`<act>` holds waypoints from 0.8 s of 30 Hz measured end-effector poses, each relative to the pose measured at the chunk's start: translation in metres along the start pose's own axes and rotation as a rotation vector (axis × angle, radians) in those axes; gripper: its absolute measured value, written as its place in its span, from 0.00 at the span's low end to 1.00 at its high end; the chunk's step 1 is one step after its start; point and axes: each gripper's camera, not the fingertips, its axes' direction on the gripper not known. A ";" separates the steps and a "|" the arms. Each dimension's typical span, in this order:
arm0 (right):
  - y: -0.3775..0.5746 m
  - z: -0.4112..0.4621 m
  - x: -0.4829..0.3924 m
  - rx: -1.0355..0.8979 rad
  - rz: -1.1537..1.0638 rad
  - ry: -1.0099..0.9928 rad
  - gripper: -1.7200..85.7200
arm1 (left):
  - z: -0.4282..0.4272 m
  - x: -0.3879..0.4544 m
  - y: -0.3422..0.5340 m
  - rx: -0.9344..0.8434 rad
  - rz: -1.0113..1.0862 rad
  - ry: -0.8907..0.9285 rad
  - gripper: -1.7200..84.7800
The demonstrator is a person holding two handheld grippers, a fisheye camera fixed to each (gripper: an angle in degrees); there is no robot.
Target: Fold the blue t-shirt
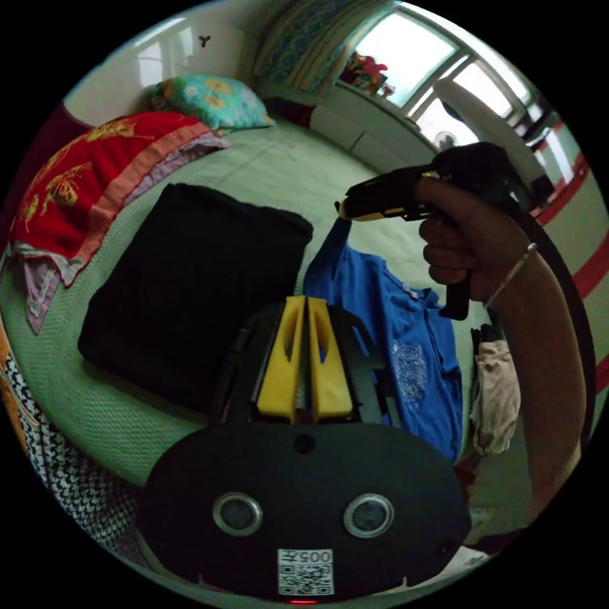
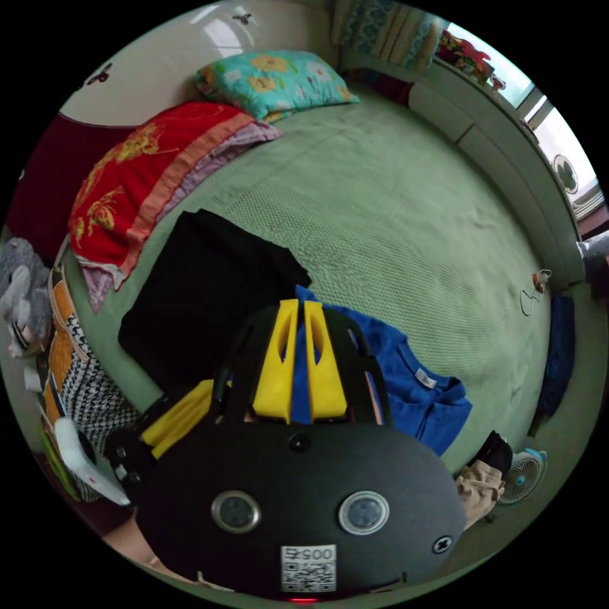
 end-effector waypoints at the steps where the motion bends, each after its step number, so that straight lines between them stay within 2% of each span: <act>1: 0.004 -0.004 0.003 0.010 -0.001 -0.007 0.00 | -0.006 0.001 0.003 0.031 0.043 0.035 0.03; 3: 0.023 -0.015 0.023 0.033 0.025 -0.046 0.00 | -0.011 0.002 0.008 0.044 0.101 0.101 0.03; 5: 0.039 -0.017 0.039 0.049 0.049 -0.067 0.00 | -0.010 0.001 0.011 -0.009 0.162 0.249 0.04; 7: 0.053 -0.011 0.055 0.040 0.081 -0.051 0.01 | -0.008 0.000 0.012 -0.045 0.180 0.276 0.05; 11: 0.079 0.016 0.084 -0.044 0.157 0.030 0.03 | -0.011 -0.004 0.013 -0.024 0.159 0.093 0.08; 13: 0.084 0.015 0.087 -0.045 0.181 0.054 0.05 | -0.008 -0.006 0.013 -0.039 0.141 0.084 0.10; 19: 0.076 -0.005 0.046 0.025 0.036 -0.031 0.08 | 0.008 -0.002 0.013 -0.159 0.161 0.044 0.13; 24: 0.071 0.034 0.004 -0.087 0.006 0.023 0.07 | 0.021 0.009 0.023 -0.284 0.188 0.067 0.12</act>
